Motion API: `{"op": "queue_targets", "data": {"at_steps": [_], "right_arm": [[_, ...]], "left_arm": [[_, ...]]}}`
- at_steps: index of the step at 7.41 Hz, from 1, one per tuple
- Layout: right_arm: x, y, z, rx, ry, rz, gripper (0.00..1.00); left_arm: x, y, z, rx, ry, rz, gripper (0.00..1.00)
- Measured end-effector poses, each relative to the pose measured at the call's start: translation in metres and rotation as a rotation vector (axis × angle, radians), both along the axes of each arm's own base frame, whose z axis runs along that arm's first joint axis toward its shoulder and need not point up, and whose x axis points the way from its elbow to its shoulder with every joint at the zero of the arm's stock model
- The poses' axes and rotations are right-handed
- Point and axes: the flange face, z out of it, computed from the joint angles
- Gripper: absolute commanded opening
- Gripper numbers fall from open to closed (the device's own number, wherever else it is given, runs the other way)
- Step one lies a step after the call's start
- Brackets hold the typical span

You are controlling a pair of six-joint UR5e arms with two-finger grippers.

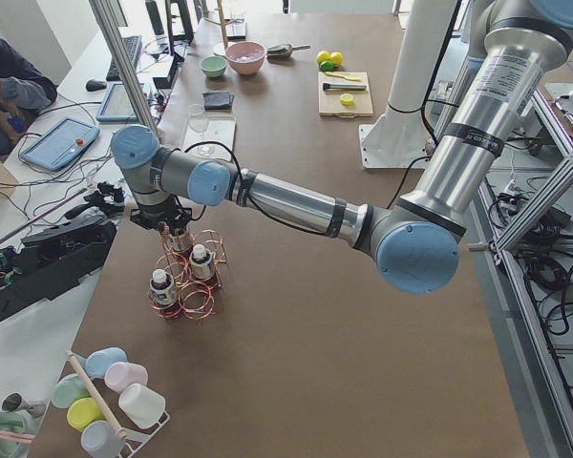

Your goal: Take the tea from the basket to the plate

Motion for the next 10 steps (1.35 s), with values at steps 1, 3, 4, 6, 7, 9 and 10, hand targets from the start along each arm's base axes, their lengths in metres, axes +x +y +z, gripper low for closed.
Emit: {"op": "queue_targets", "data": {"at_steps": [1,3,4,6,7,9,10], "right_arm": [[0.000,0.000,0.000,0.000,0.000,0.000,1.00],[0.000,0.000,-0.001,0.002,0.000,0.000,1.00],[0.001,0.000,-0.002,0.003,0.000,0.001,1.00],[0.003,0.001,-0.002,0.004,0.000,0.006,1.00],[0.005,0.001,-0.002,0.004,0.000,0.009,1.00],[0.007,0.002,-0.002,0.004,-0.001,0.014,1.00],[0.010,0.002,-0.002,0.004,0.000,0.021,1.00]], "left_arm": [[0.000,0.000,0.000,-0.002,0.000,-0.001,0.00],[-0.003,0.000,-0.003,-0.001,0.005,-0.003,0.00],[-0.006,0.001,-0.007,0.002,0.025,-0.004,0.00],[-0.017,0.006,-0.023,0.030,0.057,-0.013,0.00],[-0.022,0.011,-0.032,0.047,0.063,-0.018,0.00],[-0.026,0.020,-0.057,0.029,0.067,-0.028,0.00],[-0.026,0.026,-0.079,0.004,0.063,-0.032,0.00]]}}
